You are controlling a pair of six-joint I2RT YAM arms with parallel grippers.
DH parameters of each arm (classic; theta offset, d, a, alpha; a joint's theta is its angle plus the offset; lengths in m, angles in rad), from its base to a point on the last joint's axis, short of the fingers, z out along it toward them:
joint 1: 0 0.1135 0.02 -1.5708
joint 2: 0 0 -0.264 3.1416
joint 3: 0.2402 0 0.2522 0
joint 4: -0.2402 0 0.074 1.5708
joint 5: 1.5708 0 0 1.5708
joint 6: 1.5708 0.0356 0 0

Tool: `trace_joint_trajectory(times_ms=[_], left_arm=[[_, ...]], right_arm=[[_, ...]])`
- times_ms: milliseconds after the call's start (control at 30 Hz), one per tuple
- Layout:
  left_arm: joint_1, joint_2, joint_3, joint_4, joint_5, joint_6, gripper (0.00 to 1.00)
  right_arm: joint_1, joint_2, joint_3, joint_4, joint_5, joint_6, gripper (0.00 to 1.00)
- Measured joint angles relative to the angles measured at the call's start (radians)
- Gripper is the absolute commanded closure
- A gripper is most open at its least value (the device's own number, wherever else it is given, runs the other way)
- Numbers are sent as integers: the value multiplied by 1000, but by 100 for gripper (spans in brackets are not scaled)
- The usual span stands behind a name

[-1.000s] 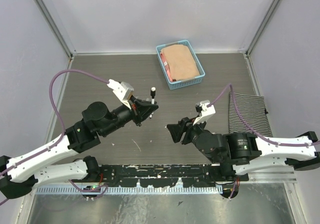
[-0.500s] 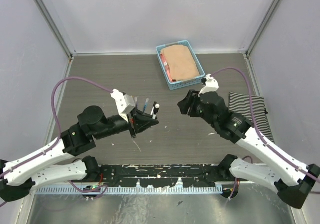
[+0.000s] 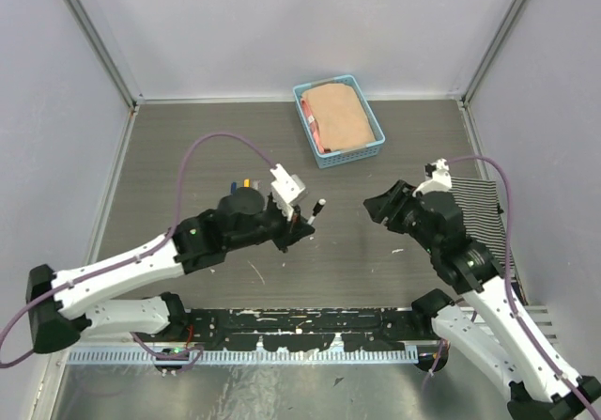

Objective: Insert the pens into the pen caps
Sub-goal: Place the pen at the center of the board.

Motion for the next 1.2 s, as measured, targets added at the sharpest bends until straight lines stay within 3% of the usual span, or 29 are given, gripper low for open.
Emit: trace_joint_trajectory(times_ms=[233, 533, 767, 1200], left_arm=[[10, 212, 63, -68, -100, -61, 100], [77, 468, 206, -185, -172, -135, 100], [124, 597, 288, -250, -197, -172, 100], [222, 834, 424, -333, -217, -228, 100]], right_arm=[[0, -108, 0, -82, 35, 4, 37], [0, -101, 2, -136, 34, 4, 17], [0, -101, 2, -166, 31, 5, 8], [0, -104, 6, -186, 34, 18, 7]])
